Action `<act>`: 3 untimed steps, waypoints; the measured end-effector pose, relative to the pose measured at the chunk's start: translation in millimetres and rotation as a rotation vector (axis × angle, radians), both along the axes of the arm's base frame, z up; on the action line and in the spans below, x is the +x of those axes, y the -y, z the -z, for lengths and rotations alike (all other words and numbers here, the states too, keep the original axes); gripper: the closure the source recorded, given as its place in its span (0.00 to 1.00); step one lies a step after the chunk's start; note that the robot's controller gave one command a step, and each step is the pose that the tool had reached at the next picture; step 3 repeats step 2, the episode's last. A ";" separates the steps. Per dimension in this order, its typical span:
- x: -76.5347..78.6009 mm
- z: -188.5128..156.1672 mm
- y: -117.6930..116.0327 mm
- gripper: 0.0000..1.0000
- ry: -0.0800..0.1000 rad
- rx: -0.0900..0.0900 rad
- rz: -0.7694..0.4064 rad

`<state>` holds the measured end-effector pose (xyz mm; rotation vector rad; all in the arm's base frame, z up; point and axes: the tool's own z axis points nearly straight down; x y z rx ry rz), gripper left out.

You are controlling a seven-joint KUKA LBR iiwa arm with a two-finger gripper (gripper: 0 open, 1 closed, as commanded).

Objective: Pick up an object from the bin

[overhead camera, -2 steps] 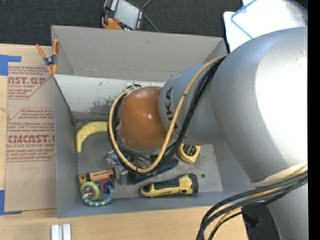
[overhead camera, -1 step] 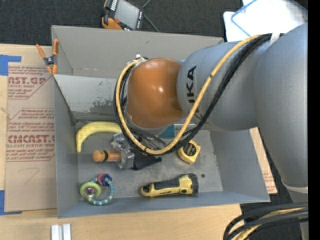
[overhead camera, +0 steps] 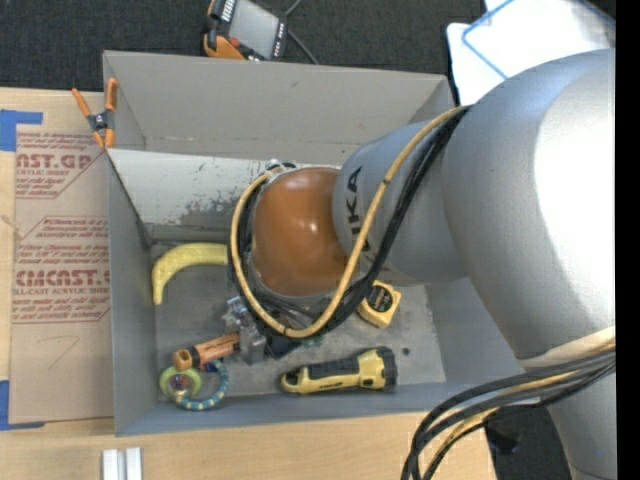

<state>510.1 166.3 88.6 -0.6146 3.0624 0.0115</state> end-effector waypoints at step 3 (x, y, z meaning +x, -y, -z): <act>-14.9 -194.6 1.1 1.00 -0.008 -0.002 0.016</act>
Offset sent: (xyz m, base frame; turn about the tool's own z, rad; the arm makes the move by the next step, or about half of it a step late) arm -0.0160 -0.0013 0.1947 0.0180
